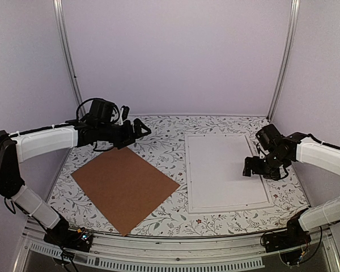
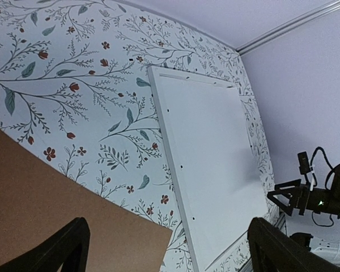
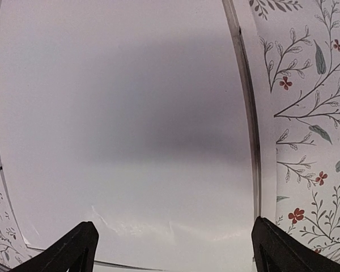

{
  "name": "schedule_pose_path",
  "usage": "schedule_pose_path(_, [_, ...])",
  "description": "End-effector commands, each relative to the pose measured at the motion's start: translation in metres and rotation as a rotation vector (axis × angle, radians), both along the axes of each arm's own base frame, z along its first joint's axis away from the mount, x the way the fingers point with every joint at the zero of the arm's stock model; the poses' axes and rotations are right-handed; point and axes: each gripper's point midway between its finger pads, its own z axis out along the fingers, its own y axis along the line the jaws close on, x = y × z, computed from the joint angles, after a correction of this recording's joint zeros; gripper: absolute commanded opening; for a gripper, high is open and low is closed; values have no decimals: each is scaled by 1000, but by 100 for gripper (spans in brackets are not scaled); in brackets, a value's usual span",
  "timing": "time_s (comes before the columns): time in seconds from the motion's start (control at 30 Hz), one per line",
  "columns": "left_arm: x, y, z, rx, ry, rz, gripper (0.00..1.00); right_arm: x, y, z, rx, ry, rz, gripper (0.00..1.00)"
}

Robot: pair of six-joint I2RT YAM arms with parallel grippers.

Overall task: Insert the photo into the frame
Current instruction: Place the photo on the mat board, then adjust the photo on the mat board.

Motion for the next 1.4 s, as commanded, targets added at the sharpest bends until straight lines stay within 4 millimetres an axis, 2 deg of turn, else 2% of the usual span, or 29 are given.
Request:
schedule_pose_path(0.0, [-7, -2, -13, 33, 17, -23, 100, 7, -7, 22, -30, -64, -20, 99])
schedule_pose_path(0.13, [-8, -1, -15, 34, 20, -23, 100, 14, -11, 27, -57, -91, -28, 99])
schedule_pose_path(0.27, [-10, -1, -18, 36, 25, -26, 100, 31, -15, 24, -53, -107, -35, 99])
schedule_pose_path(0.47, [-15, 1, -23, 45, 28, -27, 100, 58, -16, 4, -73, -87, -10, 99])
schedule_pose_path(0.57, [-21, -4, -29, 53, 35, -42, 100, 68, -23, -9, -76, -69, -19, 99])
schedule_pose_path(0.87, [-49, -19, -59, 141, 61, -74, 100, 79, -44, -38, -1, -34, -50, 99])
schedule_pose_path(1.0, [-58, -10, -75, 199, 80, -59, 100, 77, -40, -49, 67, -21, -32, 97])
schedule_pose_path(1.17, [-67, 13, -91, 282, 102, -15, 100, 75, -36, -62, 99, 3, -19, 93])
schedule_pose_path(1.37, [-78, 37, -102, 352, 118, 34, 100, 75, -37, -70, 90, 20, -12, 84])
